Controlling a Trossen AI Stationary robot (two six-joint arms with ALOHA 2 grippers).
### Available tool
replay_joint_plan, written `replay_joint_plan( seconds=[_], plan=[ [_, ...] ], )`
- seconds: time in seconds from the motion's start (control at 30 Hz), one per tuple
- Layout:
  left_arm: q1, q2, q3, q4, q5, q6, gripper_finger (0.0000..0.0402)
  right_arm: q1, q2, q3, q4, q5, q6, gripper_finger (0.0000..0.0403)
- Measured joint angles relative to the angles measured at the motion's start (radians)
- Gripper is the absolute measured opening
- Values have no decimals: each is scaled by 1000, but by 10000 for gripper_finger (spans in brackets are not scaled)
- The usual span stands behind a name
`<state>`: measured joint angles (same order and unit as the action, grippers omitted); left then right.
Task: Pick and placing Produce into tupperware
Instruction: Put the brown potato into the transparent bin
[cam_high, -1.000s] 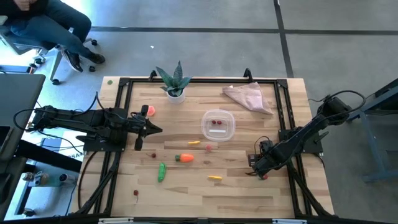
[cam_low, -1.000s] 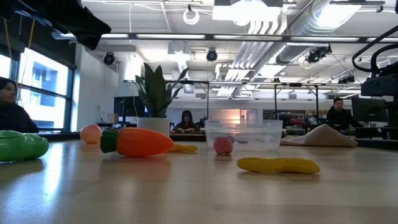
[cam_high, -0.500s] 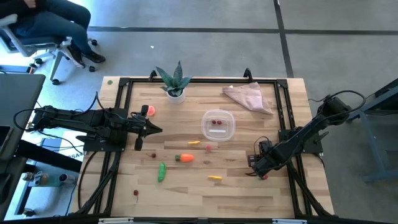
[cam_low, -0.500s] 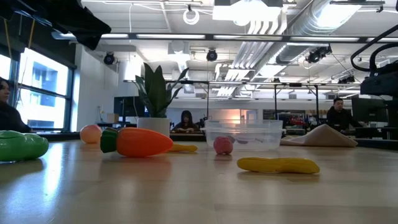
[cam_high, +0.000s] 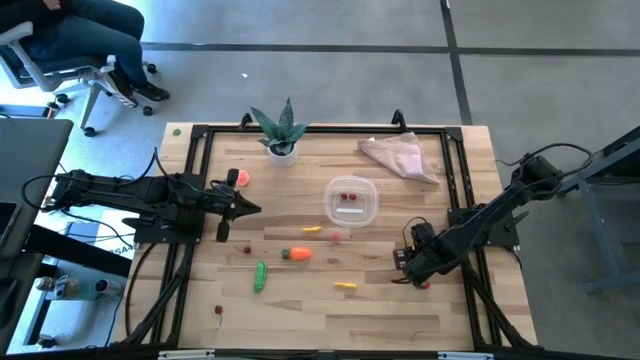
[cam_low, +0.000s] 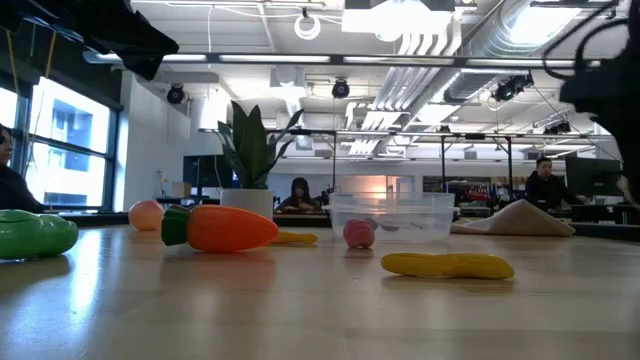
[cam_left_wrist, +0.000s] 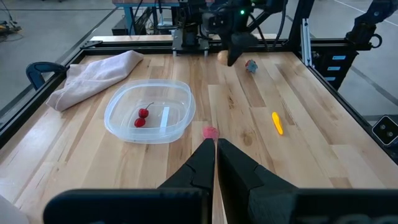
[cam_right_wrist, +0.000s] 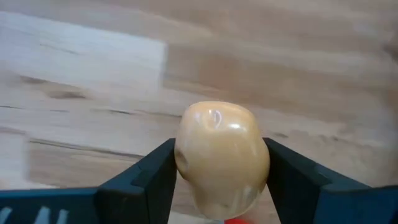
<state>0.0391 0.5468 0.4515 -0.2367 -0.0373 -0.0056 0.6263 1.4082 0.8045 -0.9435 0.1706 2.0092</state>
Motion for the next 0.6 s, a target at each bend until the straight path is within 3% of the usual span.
replay_joint_plan(
  seconds=[0.27,0.4,0.6],
  plan=[
    [0,0,0,0,0,0,7,-164,0,189,-105,177,-289,199],
    [0,0,0,0,0,0,7,-291,-1,304,-110,248,-544,199],
    [0,0,0,0,0,0,7,-485,-1,425,16,266,-918,199]
  ],
)
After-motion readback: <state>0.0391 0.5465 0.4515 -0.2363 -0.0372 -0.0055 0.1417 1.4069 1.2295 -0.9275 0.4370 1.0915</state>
